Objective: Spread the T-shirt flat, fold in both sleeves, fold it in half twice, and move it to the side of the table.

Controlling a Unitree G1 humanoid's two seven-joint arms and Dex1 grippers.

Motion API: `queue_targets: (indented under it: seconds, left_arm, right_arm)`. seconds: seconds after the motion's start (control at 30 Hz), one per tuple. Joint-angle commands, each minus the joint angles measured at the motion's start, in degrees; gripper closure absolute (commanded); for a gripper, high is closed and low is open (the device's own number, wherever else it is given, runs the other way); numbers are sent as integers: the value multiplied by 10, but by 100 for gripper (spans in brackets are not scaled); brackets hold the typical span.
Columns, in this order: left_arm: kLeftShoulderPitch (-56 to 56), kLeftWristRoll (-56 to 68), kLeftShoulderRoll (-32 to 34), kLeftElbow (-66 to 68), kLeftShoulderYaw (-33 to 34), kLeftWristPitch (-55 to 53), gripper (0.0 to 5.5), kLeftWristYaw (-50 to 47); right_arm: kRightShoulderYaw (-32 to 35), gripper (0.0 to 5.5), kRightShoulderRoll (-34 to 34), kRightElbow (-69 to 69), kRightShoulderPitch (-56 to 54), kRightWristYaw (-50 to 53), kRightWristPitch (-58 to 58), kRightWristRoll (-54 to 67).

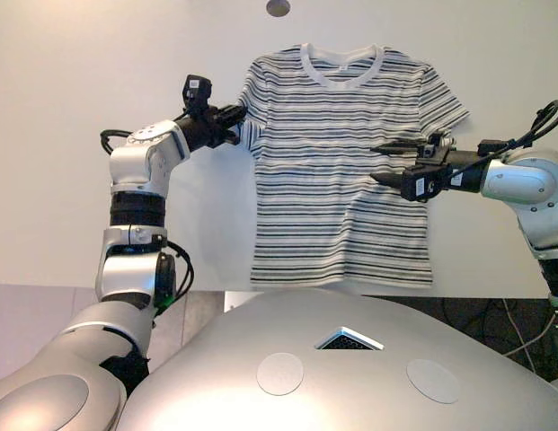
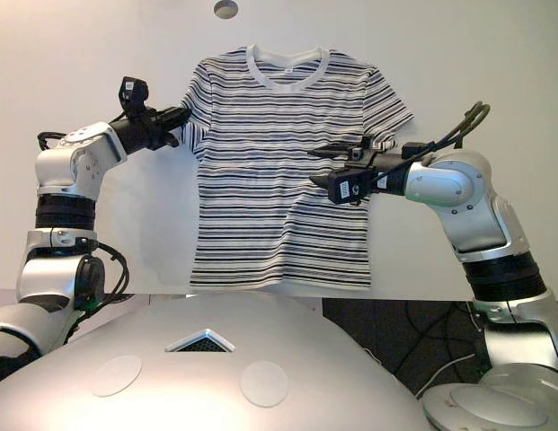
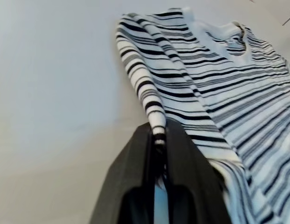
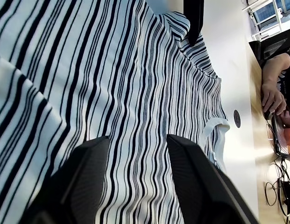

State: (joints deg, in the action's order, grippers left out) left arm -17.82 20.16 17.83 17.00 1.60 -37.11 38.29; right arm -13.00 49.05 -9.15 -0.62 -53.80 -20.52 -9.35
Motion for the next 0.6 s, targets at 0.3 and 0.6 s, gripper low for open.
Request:
queue_targets:
  seconds: [0.3, 0.6]
  left_arm:
    - [17, 3, -27, -114, -25, -27, 550, -37]
    - [9, 14, -50, -146, -40, -49, 550, -68]
  right_arm:
    - [-26, 319, -17, 33, -19, 10, -11, -20]
    - [-43, 319, -33, 45, -26, 8, -9, -28]
